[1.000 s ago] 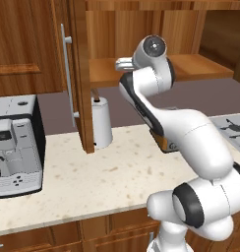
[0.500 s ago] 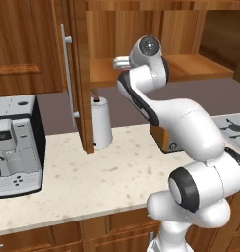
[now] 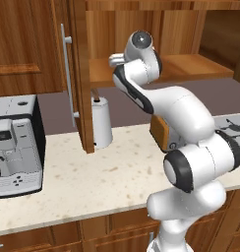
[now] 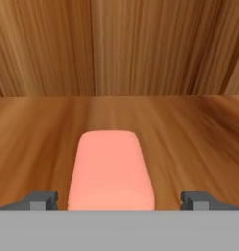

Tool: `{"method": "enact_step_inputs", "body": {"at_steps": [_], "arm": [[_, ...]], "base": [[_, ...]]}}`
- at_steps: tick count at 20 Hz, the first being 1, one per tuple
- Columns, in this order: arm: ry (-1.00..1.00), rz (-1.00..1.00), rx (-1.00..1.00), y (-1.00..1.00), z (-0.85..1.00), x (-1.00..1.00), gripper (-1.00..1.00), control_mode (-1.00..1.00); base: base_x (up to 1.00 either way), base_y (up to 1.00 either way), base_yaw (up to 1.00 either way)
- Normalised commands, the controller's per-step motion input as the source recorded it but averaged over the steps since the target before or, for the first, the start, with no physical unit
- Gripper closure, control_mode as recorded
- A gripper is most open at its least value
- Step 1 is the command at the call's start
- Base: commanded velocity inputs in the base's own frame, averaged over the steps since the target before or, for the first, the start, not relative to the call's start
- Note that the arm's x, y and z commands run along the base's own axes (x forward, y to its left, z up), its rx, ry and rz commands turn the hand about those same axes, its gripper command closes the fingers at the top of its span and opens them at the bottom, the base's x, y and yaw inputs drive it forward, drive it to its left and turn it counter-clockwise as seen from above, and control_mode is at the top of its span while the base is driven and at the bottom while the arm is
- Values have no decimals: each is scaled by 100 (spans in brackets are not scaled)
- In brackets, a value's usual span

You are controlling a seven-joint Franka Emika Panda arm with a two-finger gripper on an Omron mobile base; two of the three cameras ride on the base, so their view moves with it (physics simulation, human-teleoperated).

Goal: Locate and retrieve the bar soap and bar soap from the cabinet. Place them next to the sink.

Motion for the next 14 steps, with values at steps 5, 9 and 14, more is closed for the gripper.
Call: {"method": "enact_step_inputs", "body": {"at_steps": [5,9,14], "arm": [[2,0,0,4,-3,34,-100,-100],[4,0,0,0,-15,15,-100,-100],[2,0,0,0,-19,2,-100,-100]], "base": [[0,0,0],[0,0,0],[0,0,0]]}}
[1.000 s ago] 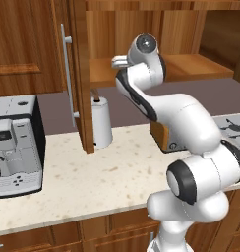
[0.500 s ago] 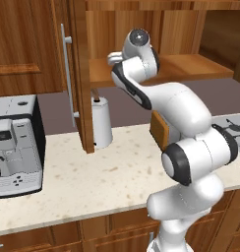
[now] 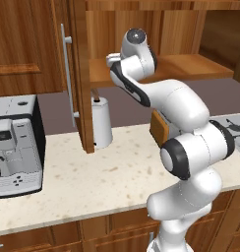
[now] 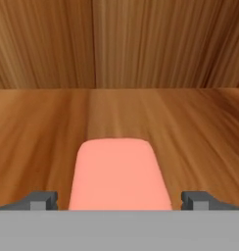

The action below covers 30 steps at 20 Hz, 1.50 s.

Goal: Locate and retrieve the bar soap and bar soap from the cabinet. Place them next to the sink.

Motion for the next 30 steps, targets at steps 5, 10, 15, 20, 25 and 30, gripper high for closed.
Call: {"method": "enact_step_inputs", "body": {"at_steps": [5,10,15,20,25,30], "arm": [[0,-1,0,0,-18,0,-100,-100],[-1,0,1,0,-9,1,-100,-100],[0,0,1,0,-5,0,100,-100],[-1,0,0,0,-2,0,100,-100],[0,-1,0,0,0,-5,100,-100],[-2,0,0,-2,0,-34,100,-100]], "base": [[0,0,0],[0,0,0],[0,0,0],[0,0,0],[0,0,0],[0,0,0]]}}
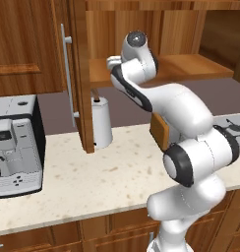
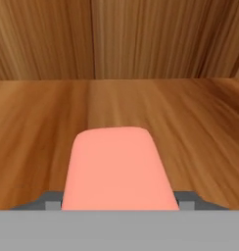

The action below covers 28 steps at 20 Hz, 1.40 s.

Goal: Locate and retrieve the bar soap and bar soap from the cabinet. Place them next to the sink.

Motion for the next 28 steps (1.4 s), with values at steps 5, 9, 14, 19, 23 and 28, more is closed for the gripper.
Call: {"method": "enact_step_inputs", "body": {"at_steps": [5,9,14,19,23,28], "arm": [[-5,0,1,-3,0,-41,100,-100],[-4,0,1,-8,2,-61,100,-100],[-4,0,1,-7,14,-74,100,-100],[-5,0,0,-2,21,-75,100,-100],[0,0,0,-4,8,-80,100,-100],[0,0,1,-9,-3,-88,100,-100]], "base": [[0,0,0],[0,0,0],[0,0,0],[0,0,0],[0,0,0],[0,0,0]]}}
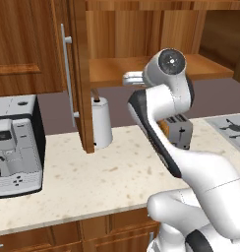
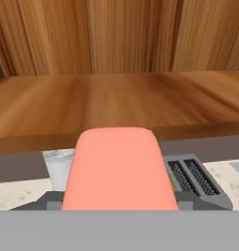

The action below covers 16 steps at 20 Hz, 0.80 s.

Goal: Locate and retrieve the bar soap and bar soap from the cabinet. Place them next to the sink.

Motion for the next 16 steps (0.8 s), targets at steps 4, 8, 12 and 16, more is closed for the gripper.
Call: {"method": "enact_step_inputs", "body": {"at_steps": [4,8,12,16], "arm": [[0,0,2,-12,-4,-95,100,-100],[0,0,1,-11,-5,-98,100,-100],[0,0,0,-13,-13,-97,100,-100],[0,2,0,-24,-18,-86,100,-100]], "base": [[0,0,0],[0,0,0],[0,0,0],[0,0,0]]}}
